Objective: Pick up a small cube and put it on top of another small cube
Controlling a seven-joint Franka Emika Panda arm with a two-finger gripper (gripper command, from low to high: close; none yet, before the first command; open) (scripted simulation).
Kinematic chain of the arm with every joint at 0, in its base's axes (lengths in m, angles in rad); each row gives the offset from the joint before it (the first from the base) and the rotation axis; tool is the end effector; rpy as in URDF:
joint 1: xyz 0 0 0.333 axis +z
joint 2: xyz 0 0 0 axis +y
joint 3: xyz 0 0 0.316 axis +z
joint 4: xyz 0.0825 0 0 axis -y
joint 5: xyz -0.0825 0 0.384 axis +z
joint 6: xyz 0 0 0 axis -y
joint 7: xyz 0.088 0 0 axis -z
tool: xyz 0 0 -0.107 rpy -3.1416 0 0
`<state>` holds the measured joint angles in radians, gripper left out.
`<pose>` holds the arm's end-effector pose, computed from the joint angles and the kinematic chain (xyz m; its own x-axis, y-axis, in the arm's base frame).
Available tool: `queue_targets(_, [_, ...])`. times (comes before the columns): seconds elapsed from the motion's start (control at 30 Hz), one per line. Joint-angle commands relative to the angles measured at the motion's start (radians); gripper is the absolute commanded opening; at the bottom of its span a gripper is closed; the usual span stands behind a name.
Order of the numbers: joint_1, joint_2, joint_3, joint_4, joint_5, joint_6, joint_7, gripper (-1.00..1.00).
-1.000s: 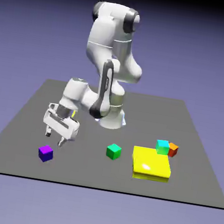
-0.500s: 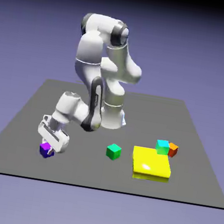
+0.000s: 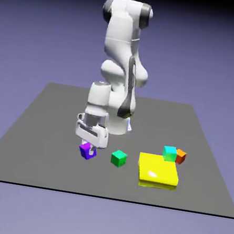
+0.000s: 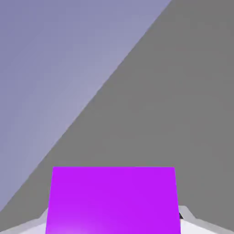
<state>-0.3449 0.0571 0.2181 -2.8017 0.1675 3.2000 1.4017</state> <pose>0.3993 -0.0655 0.2267 -0.1283 -0.9917 -0.0026 -0.9343 0.1217 -0.3351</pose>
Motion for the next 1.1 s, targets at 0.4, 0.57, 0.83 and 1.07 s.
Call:
queue_targets(0.4, [-0.104,-0.261,0.409,-0.105,-0.149,-0.235,0.565,-1.0])
queue_targets(0.57, [-0.14,-0.361,0.567,-0.146,-0.207,-0.324,0.782,-1.0])
queue_targets(0.83, [-0.195,-0.516,0.81,-0.208,-0.296,-0.463,1.118,-1.0])
queue_targets(1.07, [-0.412,-0.507,1.011,-0.2,-0.308,-0.38,1.135,-1.0])
